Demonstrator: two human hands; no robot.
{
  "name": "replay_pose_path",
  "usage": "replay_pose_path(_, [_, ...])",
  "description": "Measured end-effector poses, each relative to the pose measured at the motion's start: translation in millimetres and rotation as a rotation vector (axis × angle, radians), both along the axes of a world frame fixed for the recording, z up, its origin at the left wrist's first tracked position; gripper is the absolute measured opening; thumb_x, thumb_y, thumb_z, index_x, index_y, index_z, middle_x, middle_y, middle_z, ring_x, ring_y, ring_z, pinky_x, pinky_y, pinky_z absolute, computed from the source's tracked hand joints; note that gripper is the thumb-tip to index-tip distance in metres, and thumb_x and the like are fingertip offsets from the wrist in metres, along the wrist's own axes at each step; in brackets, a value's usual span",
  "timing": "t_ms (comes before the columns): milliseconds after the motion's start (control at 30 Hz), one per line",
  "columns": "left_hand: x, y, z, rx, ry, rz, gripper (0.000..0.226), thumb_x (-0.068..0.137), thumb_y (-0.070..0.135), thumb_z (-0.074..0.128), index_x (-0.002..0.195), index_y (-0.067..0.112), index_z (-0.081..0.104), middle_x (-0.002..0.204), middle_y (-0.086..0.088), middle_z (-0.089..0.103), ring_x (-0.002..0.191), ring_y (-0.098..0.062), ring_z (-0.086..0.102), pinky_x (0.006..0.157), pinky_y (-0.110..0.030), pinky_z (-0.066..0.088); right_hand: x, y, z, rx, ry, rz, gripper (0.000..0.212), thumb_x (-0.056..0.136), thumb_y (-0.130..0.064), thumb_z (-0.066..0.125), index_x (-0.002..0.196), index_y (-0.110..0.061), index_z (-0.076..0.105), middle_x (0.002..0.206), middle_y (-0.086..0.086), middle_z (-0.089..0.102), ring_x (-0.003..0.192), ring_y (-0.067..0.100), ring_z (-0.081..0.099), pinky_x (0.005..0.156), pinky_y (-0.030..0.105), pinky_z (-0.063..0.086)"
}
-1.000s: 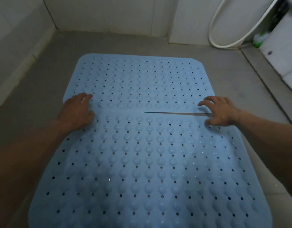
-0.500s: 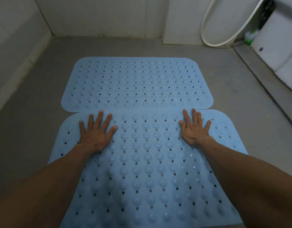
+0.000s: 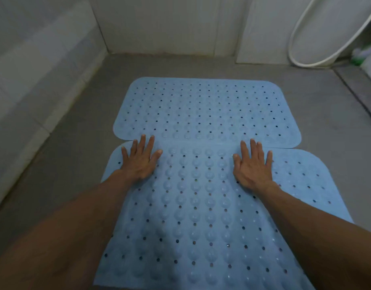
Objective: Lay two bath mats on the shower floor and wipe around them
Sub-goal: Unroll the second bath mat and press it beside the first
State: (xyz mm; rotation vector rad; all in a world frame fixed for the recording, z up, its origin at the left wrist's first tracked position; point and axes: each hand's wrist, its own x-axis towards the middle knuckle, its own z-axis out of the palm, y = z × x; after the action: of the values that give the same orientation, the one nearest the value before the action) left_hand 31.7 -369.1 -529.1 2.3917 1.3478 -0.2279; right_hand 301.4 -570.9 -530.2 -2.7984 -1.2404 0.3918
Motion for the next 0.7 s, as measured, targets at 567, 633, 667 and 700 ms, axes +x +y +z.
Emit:
replay_pose_path(567, [-14,32,-35,0.318,-0.212,-0.076,0.076,0.098,0.055,0.005,0.158,0.008,0.004,0.165,-0.011,-0.007,0.153,-0.024,-0.008,0.123,-0.048,-0.007,-139,132,-32,0.330,0.007,0.170,0.054,0.105,-0.045,0.031,0.150,-0.017,0.040,0.162,0.010,0.028,0.153,0.026,0.018,0.127,0.047,0.007])
replay_pose_path(633, [-14,36,-39,0.304,-0.213,-0.069,0.075,0.099,0.054,0.009,0.157,0.007,0.005,0.165,-0.012,-0.007,0.153,-0.024,-0.007,0.123,-0.050,-0.005,-137,134,-34,0.397,0.024,0.129,0.046,0.104,-0.039,0.038,0.144,-0.018,0.047,0.157,0.007,0.037,0.147,0.024,0.029,0.125,0.044,0.018])
replay_pose_path(667, [-13,36,-39,0.305,-0.201,-0.075,0.075,0.099,0.053,0.010,0.157,0.007,0.005,0.165,-0.013,-0.006,0.153,-0.025,-0.007,0.123,-0.051,-0.003,-136,136,-34,0.419,0.025,0.107,0.042,0.104,-0.037,0.039,0.141,-0.019,0.050,0.154,0.006,0.041,0.145,0.023,0.033,0.123,0.043,0.022])
replay_pose_path(700, [-13,36,-39,0.306,-0.185,-0.080,0.074,0.100,0.053,0.011,0.157,0.006,0.006,0.165,-0.013,-0.006,0.153,-0.025,-0.007,0.123,-0.051,-0.002,-136,139,-32,0.431,0.024,0.088,0.039,0.104,-0.036,0.041,0.137,-0.020,0.053,0.150,0.004,0.044,0.141,0.023,0.037,0.121,0.042,0.026])
